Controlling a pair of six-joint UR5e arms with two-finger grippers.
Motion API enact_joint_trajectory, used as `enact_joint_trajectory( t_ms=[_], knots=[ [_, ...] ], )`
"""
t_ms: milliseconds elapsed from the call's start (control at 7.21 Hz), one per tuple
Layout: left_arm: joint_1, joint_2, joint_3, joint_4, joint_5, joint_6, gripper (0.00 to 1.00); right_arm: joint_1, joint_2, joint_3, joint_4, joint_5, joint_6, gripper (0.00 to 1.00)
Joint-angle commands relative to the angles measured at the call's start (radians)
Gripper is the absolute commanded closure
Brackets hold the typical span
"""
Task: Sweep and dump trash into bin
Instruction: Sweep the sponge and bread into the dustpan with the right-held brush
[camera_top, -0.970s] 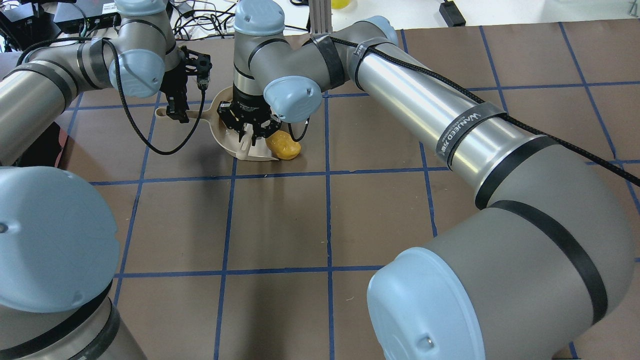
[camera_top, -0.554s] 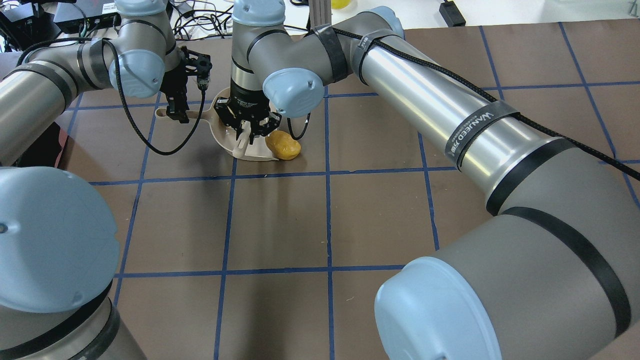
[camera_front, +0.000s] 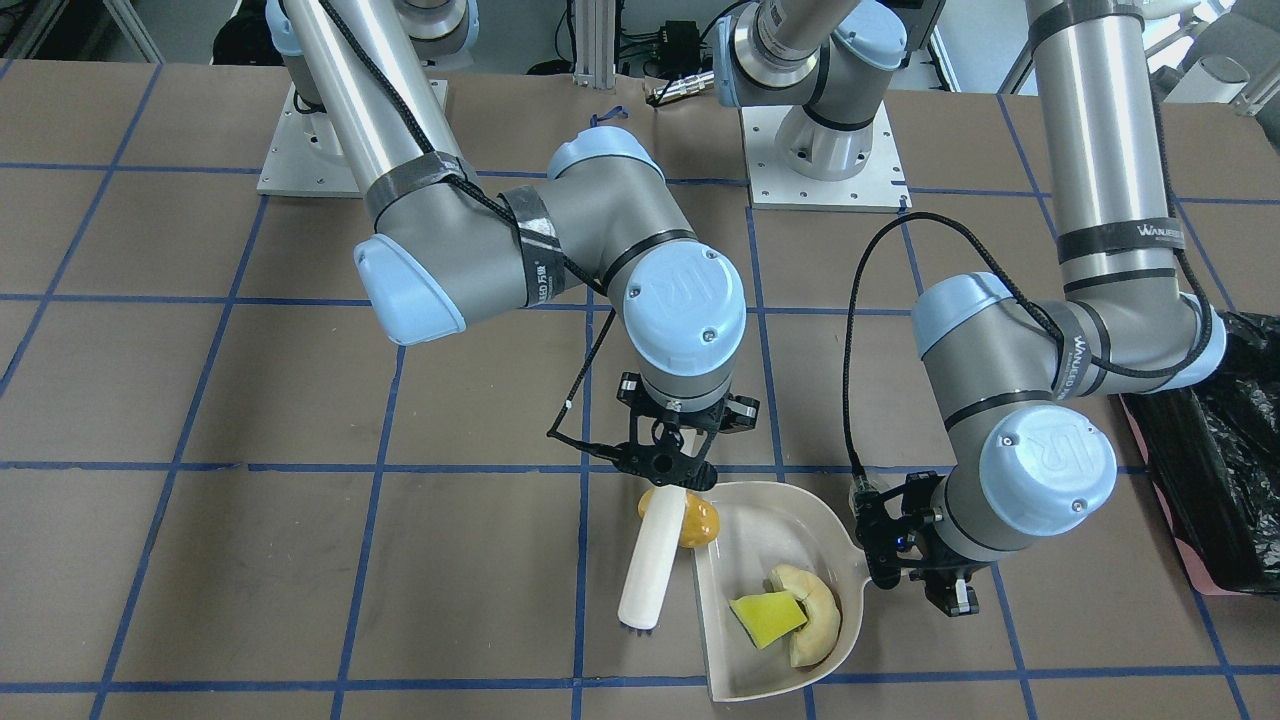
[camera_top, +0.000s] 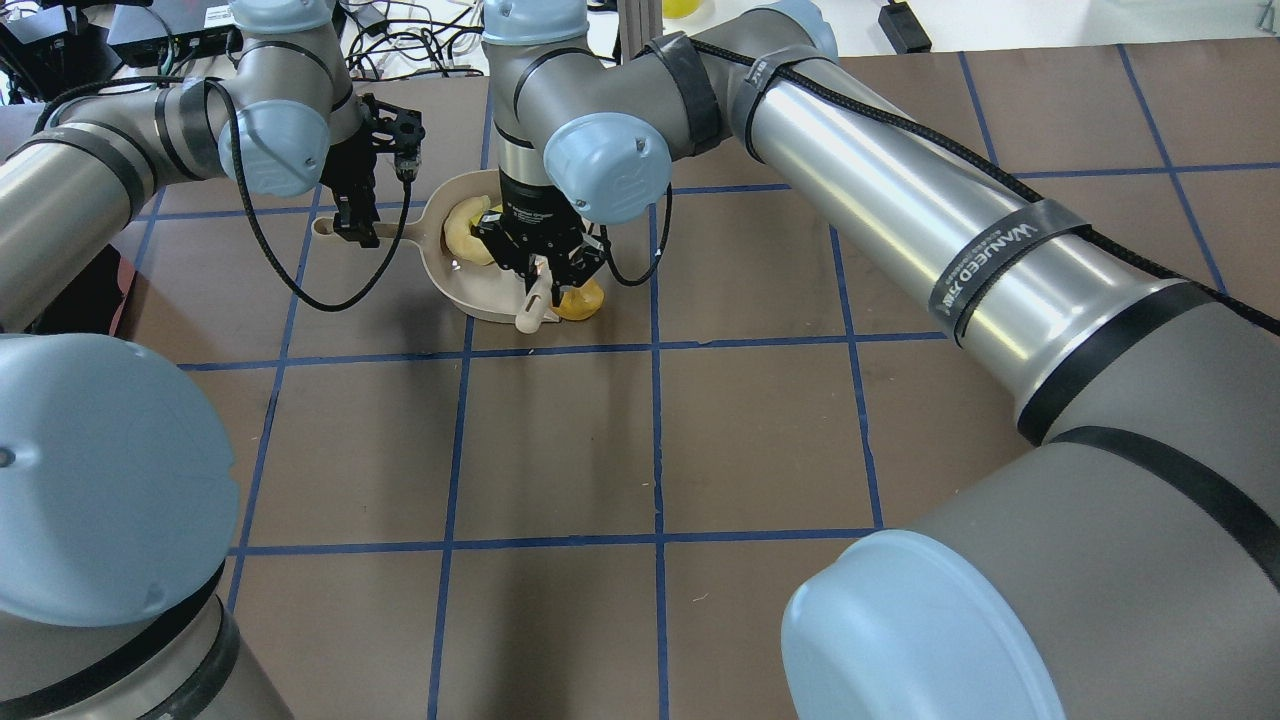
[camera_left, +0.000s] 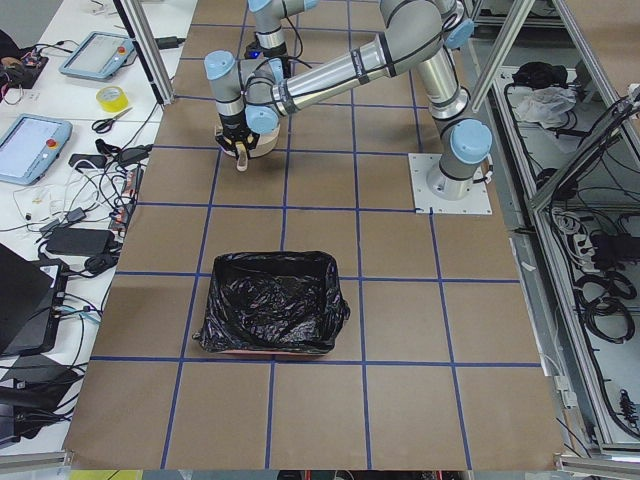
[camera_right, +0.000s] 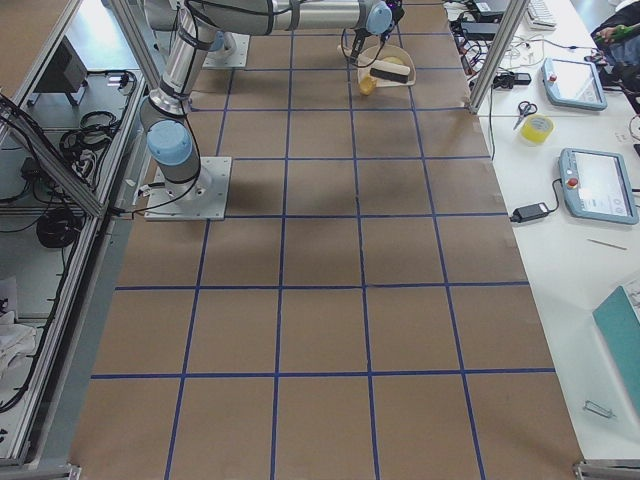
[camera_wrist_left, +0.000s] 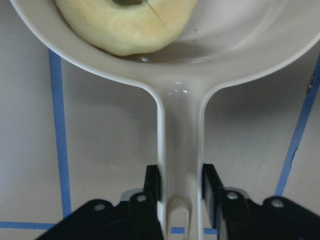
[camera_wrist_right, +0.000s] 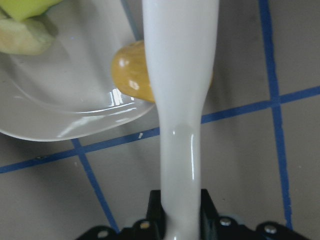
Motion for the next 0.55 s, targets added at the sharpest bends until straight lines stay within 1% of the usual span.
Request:
enact_joint_trajectory(
  t_ms=[0, 139, 416],
  knots=[
    [0.0, 0.0, -0.001, 0.0, 0.0, 0.0, 0.85, -0.019, -0.104, 0.137, 0.021, -0.019, 0.016, 1.0],
    [0.0, 0.0, -0.001, 0.0, 0.0, 0.0, 0.85, -0.019, -0.146, 0.169, 0.021, -0.007, 0.08, 1.0],
    [0.0, 0.0, -0.001, 0.0, -0.001, 0.0, 0.85, 0.013, -0.151, 0.177, 0.024, 0.063, 0.229, 1.0]
  ],
)
